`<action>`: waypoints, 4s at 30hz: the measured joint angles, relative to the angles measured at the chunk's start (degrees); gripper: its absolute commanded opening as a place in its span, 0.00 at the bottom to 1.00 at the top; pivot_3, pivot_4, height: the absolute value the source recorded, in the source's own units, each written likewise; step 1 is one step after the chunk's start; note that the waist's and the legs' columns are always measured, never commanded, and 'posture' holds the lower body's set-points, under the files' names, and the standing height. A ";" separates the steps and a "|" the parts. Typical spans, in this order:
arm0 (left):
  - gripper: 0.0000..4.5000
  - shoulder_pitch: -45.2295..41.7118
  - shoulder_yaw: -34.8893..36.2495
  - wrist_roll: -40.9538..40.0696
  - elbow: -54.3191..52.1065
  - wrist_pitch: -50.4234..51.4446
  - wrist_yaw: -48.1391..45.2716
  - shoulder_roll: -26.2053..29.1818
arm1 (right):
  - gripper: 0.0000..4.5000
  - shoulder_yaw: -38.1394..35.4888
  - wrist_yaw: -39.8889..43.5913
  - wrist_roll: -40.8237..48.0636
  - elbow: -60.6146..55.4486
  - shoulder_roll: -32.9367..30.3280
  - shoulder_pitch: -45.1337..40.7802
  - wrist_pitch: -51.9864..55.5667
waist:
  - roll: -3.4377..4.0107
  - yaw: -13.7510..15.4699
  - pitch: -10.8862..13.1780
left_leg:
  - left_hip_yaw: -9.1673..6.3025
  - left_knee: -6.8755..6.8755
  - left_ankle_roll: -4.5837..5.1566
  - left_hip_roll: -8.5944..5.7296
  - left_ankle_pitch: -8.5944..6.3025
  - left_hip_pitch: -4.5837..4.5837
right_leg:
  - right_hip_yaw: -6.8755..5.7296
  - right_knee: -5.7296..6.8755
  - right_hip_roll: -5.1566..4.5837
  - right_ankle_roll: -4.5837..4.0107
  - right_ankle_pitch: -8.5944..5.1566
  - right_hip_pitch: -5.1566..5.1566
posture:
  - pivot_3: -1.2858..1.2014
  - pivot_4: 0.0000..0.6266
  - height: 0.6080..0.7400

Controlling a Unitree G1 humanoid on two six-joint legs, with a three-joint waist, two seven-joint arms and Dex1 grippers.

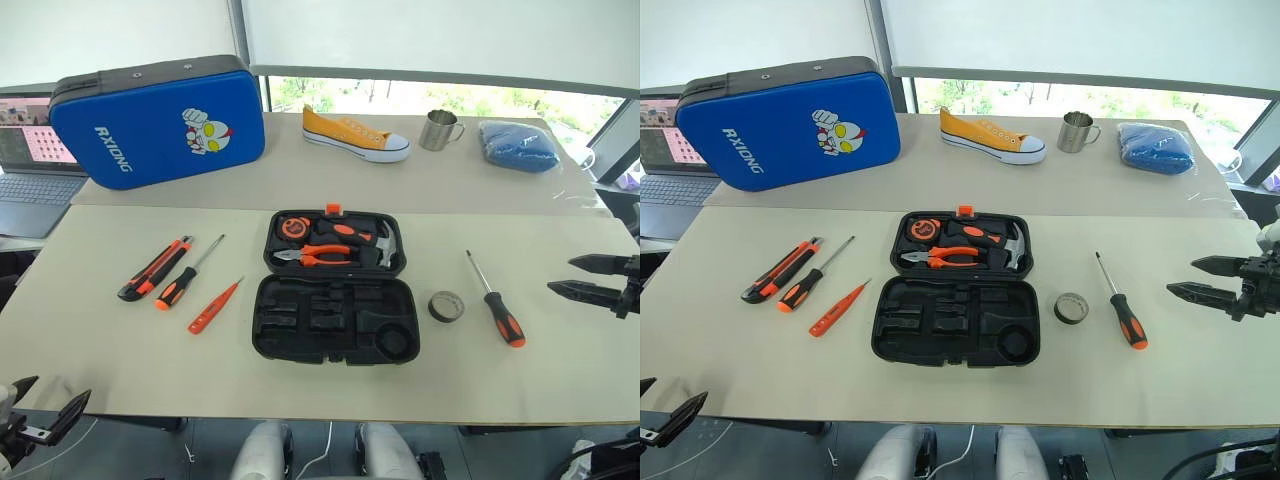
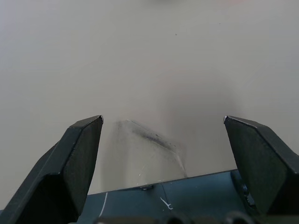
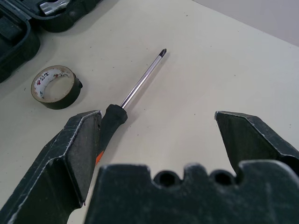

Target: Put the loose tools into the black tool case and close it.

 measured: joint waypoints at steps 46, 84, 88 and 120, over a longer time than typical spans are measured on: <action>0.40 -60.94 -45.58 -2.20 6.42 49.18 10.54 20.15 | 1.00 -12.93 -23.15 37.05 -85.01 7.08 26.56 31.41 | -0.42 0.45 0.24 | -0.28 0.28 -0.01 -0.14 0.02 -0.19 | -0.13 0.63 0.10 0.11 0.03 -0.17 | 0.52 0.24 0.99; 0.20 -90.46 -78.40 16.31 9.29 20.51 -21.97 7.72 | 1.00 -16.80 -34.18 36.26 -90.87 12.33 40.25 31.42 | -0.71 1.30 0.41 | -0.65 0.79 0.06 -0.61 0.02 -0.69 | -0.28 0.72 0.06 0.33 0.04 -0.23 | 0.52 0.24 0.99; 0.20 -90.09 -79.72 19.01 9.59 19.78 -23.22 7.52 | 1.00 -17.76 -35.32 36.29 -92.21 12.64 42.08 31.42 | -0.71 1.25 0.41 | -0.67 0.82 0.06 -0.62 0.02 -0.70 | -0.28 0.72 0.05 0.34 0.04 -0.22 | 0.52 0.24 0.99; 0.99 -88.88 -76.40 22.57 15.40 14.89 -26.50 3.54 | 1.00 -18.44 -36.40 37.58 -92.65 12.62 41.33 31.42 | -0.71 1.66 0.41 | -0.71 0.93 0.09 -0.66 0.02 -0.71 | -0.30 0.79 0.00 0.38 0.05 -0.19 | 0.52 0.24 0.99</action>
